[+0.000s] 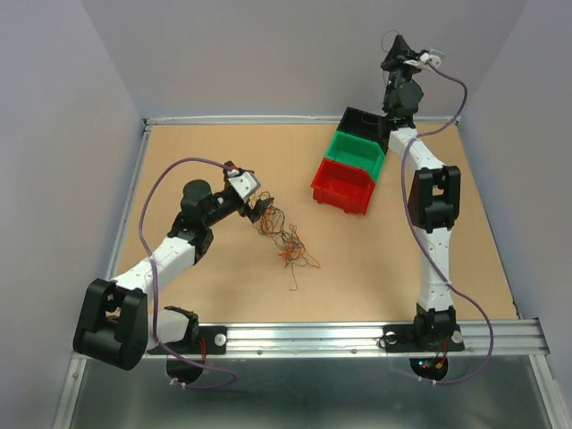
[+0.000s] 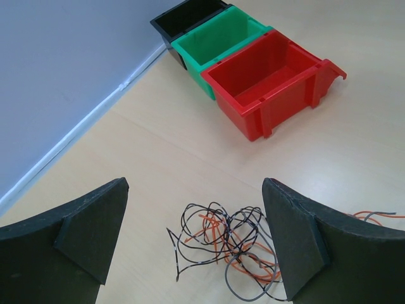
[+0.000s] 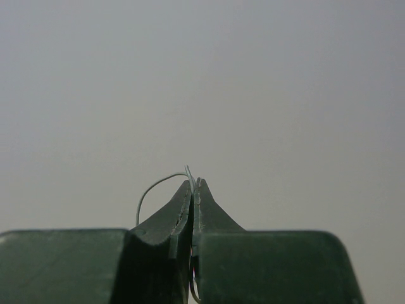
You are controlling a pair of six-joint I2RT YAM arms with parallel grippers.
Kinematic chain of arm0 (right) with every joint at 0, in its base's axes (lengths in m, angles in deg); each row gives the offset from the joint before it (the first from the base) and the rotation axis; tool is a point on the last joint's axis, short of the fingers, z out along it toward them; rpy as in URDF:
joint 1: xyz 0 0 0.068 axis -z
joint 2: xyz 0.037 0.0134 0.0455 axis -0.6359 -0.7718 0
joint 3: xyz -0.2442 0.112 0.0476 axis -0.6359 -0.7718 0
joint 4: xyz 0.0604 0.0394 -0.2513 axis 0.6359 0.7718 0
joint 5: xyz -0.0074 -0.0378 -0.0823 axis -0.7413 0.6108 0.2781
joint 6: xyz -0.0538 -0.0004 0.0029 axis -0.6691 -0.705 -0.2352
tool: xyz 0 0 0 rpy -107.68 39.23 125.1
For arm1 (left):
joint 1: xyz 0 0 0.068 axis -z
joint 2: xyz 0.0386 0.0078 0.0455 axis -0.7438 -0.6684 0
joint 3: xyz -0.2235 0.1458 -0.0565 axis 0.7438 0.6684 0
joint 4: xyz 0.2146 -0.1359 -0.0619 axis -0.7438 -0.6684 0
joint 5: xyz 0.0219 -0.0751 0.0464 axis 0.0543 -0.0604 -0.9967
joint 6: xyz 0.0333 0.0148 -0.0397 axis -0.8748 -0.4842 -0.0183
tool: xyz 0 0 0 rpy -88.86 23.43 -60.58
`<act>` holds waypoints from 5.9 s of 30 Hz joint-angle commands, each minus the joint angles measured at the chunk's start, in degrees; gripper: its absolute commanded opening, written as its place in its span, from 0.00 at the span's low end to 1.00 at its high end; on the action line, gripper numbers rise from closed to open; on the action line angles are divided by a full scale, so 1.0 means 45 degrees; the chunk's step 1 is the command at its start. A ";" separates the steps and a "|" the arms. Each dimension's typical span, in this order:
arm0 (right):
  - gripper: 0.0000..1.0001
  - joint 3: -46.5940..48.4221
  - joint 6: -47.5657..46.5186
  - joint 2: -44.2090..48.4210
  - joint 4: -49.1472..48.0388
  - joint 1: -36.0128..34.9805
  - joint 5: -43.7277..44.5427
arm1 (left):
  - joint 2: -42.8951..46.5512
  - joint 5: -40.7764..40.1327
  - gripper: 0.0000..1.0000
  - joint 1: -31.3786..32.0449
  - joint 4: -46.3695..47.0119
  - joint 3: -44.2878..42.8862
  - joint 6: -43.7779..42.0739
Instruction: Untangle the cables
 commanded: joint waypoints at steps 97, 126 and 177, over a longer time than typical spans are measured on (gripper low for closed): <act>0.64 -1.9330 0.1947 1.3683 0.9238 -0.8248 -0.2004 | 0.0468 -0.0217 0.99 0.0035 0.0096 0.0026 -0.0869; 0.55 -2.0601 0.1341 1.4661 0.9004 -0.8756 -0.6985 | 0.0234 -0.0393 0.99 0.0035 0.0057 -0.0051 -0.1045; 0.62 -1.9995 0.1360 1.4016 0.8067 -0.9147 -0.7707 | 0.0664 0.1307 0.99 0.0074 -0.0529 0.0066 -0.1768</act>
